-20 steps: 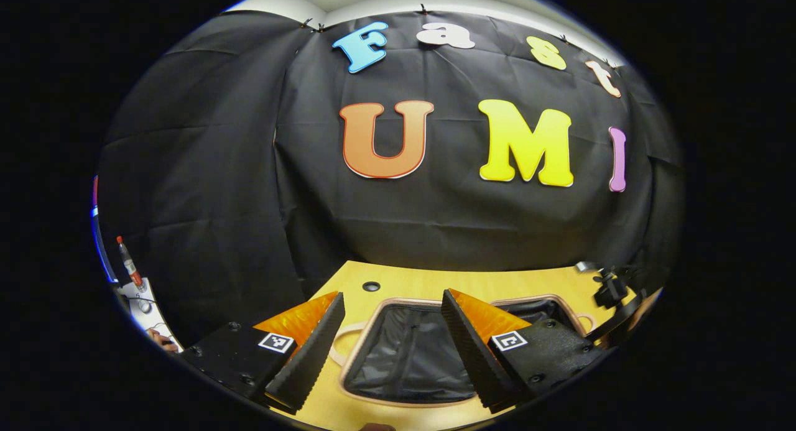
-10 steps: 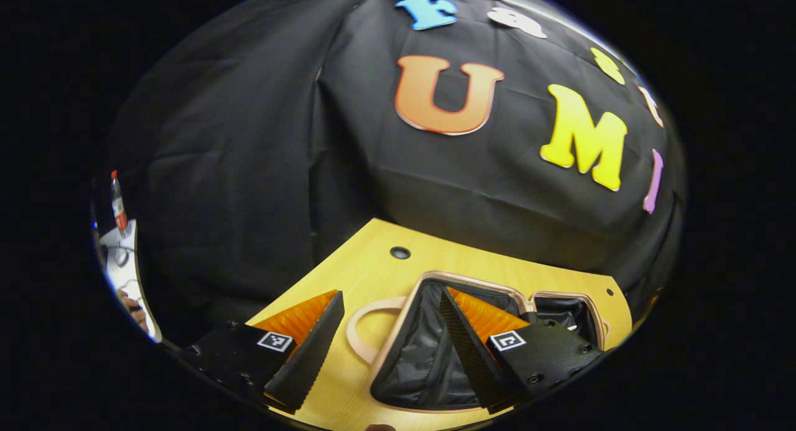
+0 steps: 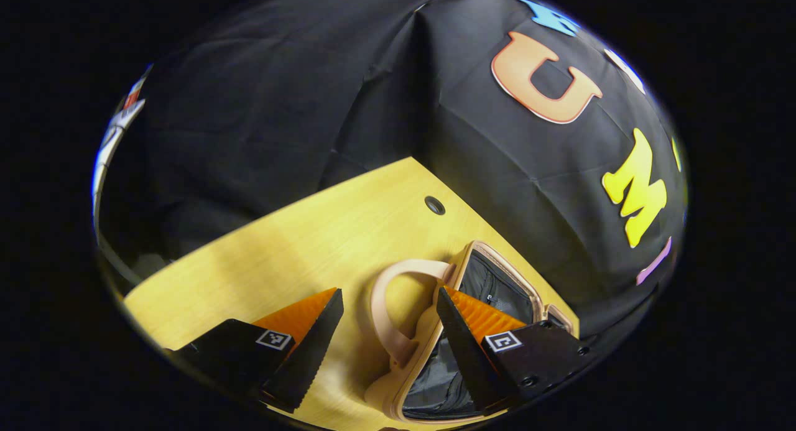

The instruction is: First open the suitcase, pack the skin care products into it, and then close the suitcase.

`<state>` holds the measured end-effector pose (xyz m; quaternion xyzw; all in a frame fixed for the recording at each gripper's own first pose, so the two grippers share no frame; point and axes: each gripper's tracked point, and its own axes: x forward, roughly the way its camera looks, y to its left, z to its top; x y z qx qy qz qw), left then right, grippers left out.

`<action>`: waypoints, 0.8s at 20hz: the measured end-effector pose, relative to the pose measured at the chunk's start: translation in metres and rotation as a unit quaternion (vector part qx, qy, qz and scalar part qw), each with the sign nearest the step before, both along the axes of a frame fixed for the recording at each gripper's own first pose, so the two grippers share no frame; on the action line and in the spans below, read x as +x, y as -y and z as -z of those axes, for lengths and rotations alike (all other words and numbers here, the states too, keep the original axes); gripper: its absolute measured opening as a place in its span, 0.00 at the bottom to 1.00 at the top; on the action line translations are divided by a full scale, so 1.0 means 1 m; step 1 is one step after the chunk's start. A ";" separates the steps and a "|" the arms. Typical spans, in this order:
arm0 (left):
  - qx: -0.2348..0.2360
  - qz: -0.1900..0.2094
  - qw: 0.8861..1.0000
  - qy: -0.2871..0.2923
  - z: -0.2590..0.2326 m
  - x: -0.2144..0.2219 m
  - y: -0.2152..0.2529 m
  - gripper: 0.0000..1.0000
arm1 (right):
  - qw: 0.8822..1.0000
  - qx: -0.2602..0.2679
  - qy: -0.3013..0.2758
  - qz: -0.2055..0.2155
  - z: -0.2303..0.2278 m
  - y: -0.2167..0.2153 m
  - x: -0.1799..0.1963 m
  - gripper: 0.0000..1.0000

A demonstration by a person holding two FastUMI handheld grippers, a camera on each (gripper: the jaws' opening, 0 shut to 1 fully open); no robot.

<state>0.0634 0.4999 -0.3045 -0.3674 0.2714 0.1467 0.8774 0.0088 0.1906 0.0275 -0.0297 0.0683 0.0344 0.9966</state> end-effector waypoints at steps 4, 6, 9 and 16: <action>-0.053 -0.009 0.998 -0.023 0.030 0.007 0.003 0.96 | 0.999 -0.008 0.018 0.033 -0.018 0.023 -0.014 0.80; -0.081 -0.025 0.996 -0.024 0.033 0.013 0.003 0.67 | 0.999 -0.011 0.011 0.050 -0.015 0.035 -0.019 0.80; -0.104 -0.025 0.994 -0.025 0.041 0.018 0.008 0.27 | 0.997 0.000 -0.001 0.077 -0.010 0.051 -0.023 0.80; -0.171 -0.043 0.984 -0.003 0.029 0.021 0.009 0.09 | 0.994 0.012 0.009 0.108 -0.014 0.082 -0.033 0.79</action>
